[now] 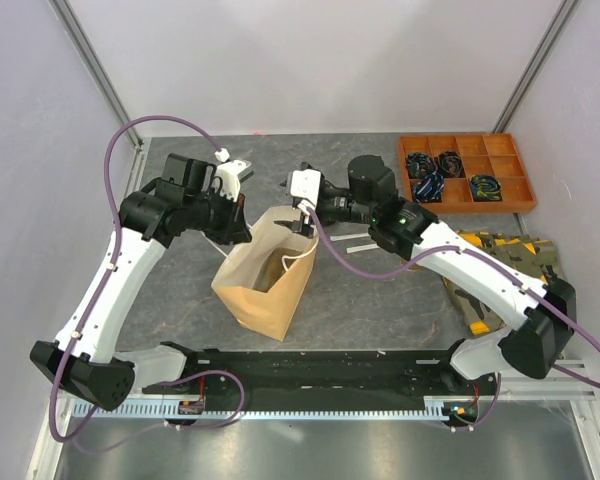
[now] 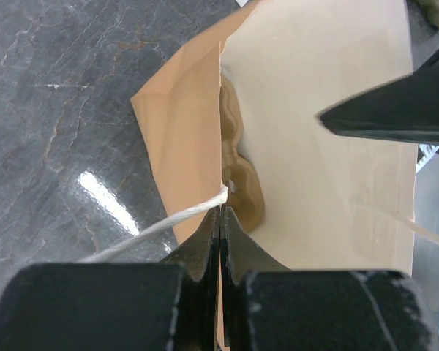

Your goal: Pack the takeout coffee

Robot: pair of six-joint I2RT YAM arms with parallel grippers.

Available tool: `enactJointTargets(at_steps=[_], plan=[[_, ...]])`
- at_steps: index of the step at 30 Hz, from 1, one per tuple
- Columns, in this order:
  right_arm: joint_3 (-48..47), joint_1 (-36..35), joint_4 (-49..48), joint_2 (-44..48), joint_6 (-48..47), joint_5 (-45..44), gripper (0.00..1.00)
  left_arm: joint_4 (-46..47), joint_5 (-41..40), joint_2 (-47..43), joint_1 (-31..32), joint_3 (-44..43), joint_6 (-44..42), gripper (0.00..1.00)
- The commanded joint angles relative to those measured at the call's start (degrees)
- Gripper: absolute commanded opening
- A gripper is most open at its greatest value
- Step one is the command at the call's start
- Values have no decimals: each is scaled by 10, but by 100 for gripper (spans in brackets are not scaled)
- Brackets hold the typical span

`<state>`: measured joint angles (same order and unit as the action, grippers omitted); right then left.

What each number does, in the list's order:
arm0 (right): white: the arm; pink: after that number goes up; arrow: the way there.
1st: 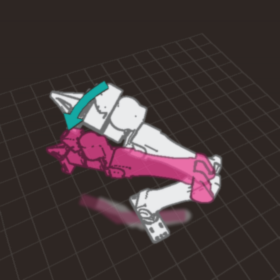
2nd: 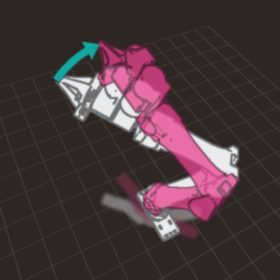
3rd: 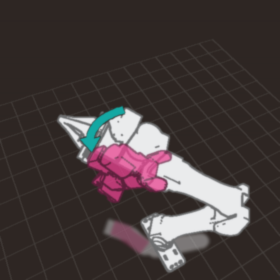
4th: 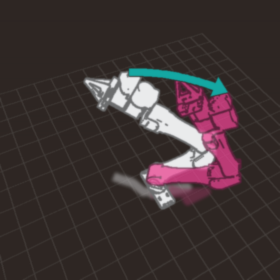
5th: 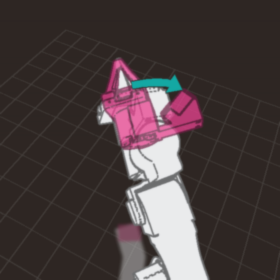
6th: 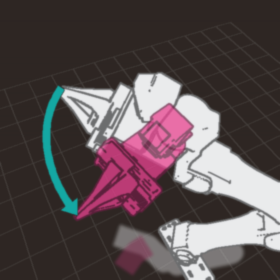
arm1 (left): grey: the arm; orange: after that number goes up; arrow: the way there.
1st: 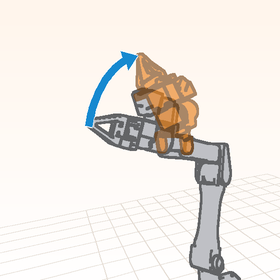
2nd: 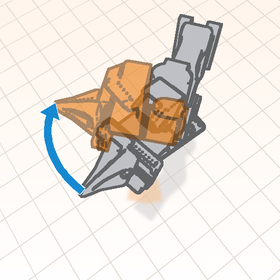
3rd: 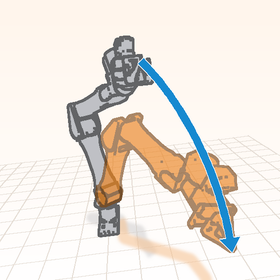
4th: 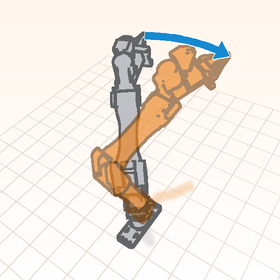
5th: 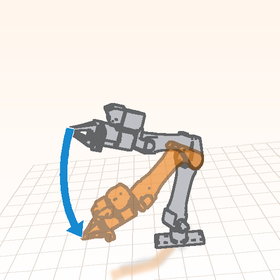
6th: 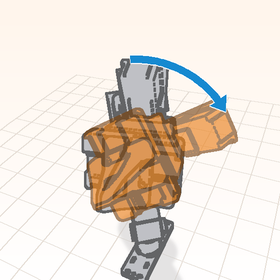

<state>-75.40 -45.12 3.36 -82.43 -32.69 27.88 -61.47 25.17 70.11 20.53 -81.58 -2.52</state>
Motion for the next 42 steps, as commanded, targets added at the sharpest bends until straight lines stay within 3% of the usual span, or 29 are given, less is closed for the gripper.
enactJointTargets(at_steps=[1,2,4,5,8,15,24,31,42], plan=[[-41,1,54,40,5,74,76,-4,-53,-6,14,-28,50,2],[-41,0,64,42,-2,98,62,-4,-57,-4,20,-29,57,2],[-50,0,118,39,-18,121,53,-2,-70,1,22,-37,61,2],[-55,1,139,39,-39,136,44,-1,-74,1,22,-38,67,2],[-57,0,210,46,-66,150,32,0,-80,5,22,-40,70,2],[-13,0,302,101,-177,159,25,1,-86,10,21,-33,74,2],[64,1,296,131,-268,106,21,21,-57,-8,18,-31,75,2],[89,3,330,141,-322,85,6,32,-29,-39,21,-40,67,2],[130,7,372,168,-373,91,7,108,40,-109,67,29,9,2]])
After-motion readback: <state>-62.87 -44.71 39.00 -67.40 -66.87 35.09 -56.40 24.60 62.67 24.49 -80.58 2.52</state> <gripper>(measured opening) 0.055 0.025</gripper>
